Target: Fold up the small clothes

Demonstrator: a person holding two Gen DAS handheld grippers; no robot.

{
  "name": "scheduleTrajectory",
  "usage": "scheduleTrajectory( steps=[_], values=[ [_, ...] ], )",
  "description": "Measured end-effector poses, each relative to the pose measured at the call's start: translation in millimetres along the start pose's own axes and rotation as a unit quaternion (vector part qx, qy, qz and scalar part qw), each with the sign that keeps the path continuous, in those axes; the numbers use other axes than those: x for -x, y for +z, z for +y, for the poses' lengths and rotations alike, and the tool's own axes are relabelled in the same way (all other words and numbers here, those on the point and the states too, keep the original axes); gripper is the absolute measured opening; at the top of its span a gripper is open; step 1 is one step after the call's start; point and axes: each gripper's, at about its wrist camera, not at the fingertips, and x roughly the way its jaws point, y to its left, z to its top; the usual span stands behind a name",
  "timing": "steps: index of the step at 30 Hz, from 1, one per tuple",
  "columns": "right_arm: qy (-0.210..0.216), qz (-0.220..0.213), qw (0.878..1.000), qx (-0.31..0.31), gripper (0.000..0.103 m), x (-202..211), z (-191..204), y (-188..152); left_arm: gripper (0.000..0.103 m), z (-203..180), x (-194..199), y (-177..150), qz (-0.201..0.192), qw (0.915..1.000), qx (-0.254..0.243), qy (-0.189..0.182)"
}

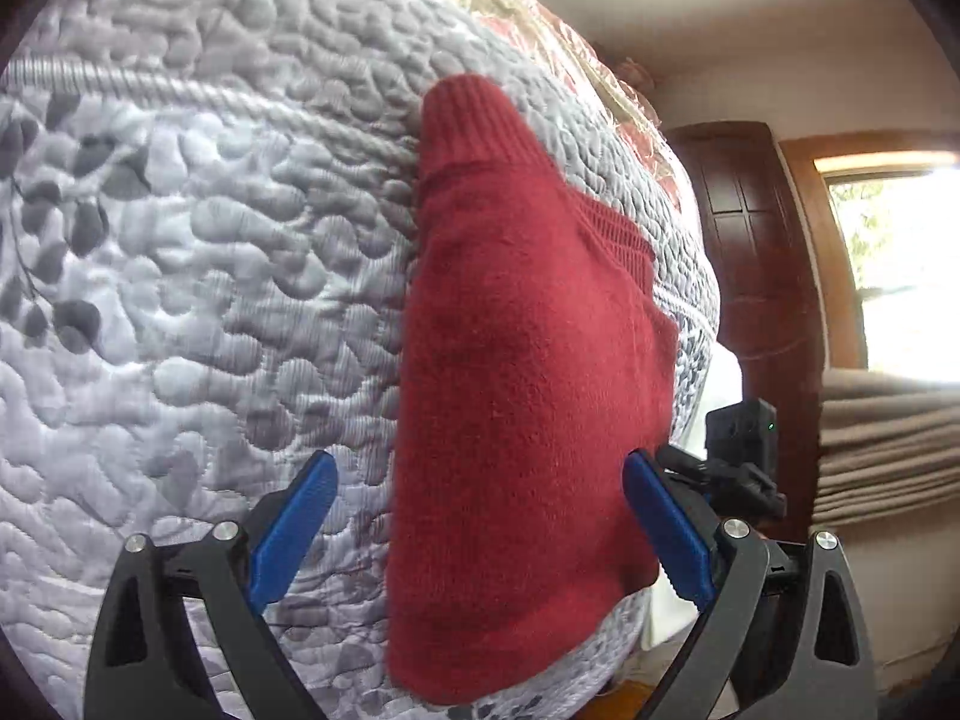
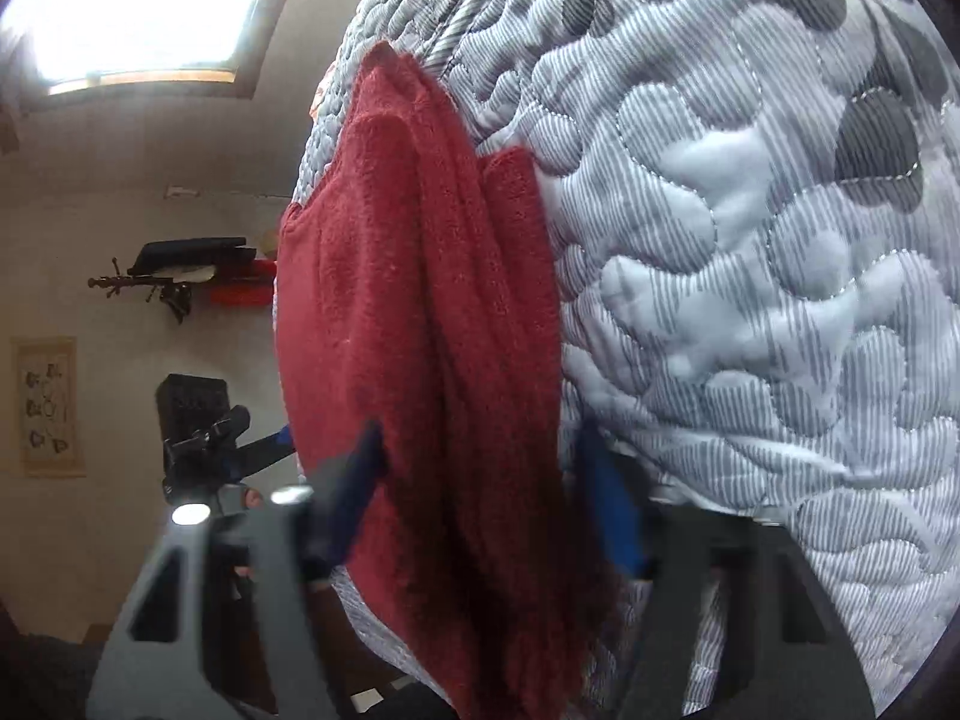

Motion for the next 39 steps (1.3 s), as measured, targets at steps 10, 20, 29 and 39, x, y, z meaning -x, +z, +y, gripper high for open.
scheduleTrajectory(
  steps=[10, 20, 29, 39],
  values=[
    [-0.001, -0.011, 1.0, 0.023, 0.076, 8, -1, -9, 0.096, 23, -33, -1, 0.038, 0.9946, 0.045, -0.086],
    [0.015, -0.024, 0.999, 0.028, 0.033, -3, 12, -9, 0.065, 17, -64, -4, 0.044, 0.9957, 0.051, -0.064],
    [0.008, -0.062, 0.997, 0.047, 0.03, 2, 69, -34, 0.041, -14, -21, 0, 0.027, 0.9984, 0.021, -0.046],
    [0.067, -0.027, 0.995, 0.068, 0.03, -84, 137, -108, 0.041, 29, 114, -36, -0.005, 0.9998, -0.013, 0.015]
  ],
)
